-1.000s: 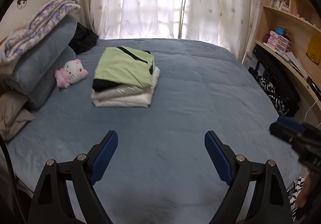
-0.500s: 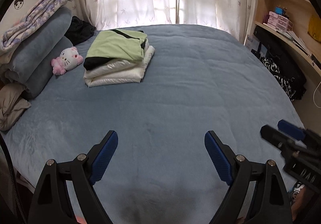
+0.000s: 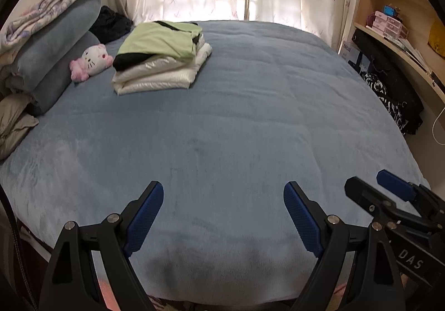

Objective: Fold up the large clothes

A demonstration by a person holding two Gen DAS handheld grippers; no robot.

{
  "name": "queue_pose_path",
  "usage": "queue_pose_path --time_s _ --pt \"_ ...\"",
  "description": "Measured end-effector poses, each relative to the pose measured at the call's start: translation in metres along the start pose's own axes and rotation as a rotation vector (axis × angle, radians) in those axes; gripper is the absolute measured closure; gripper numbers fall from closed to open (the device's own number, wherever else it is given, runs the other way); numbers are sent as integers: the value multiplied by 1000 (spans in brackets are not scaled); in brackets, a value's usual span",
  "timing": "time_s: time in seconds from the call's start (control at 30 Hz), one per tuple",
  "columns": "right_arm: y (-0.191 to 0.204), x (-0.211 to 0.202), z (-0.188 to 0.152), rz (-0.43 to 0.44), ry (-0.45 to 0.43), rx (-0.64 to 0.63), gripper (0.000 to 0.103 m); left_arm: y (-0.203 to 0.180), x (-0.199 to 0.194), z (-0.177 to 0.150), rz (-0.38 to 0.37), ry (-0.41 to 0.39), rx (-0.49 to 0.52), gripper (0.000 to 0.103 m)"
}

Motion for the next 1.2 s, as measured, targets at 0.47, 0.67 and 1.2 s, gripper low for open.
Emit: queue_pose_path --time_s 0.47,0.67,1.2 --pt "11 -11 -5 -13 -30 -31 33 6 -7 -12 7 -10 -13 16" --pt "13 -15 -6 -13 -39 -35 33 9 -11 -14 13 -14 -22 16" --pt "15 -20 -7 -16 -47 -38 33 18 -16 -20 16 -21 -39 16"
Point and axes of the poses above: each gripper's, at about its wrist camera, not at the fingertips, and x roughly the way its jaws point, y to its left, z to its top, the point moved 4 cm from there along x, roughly the way its jaws point, and after that the axes turned 14 degrees about z, right-handed, at the moved point
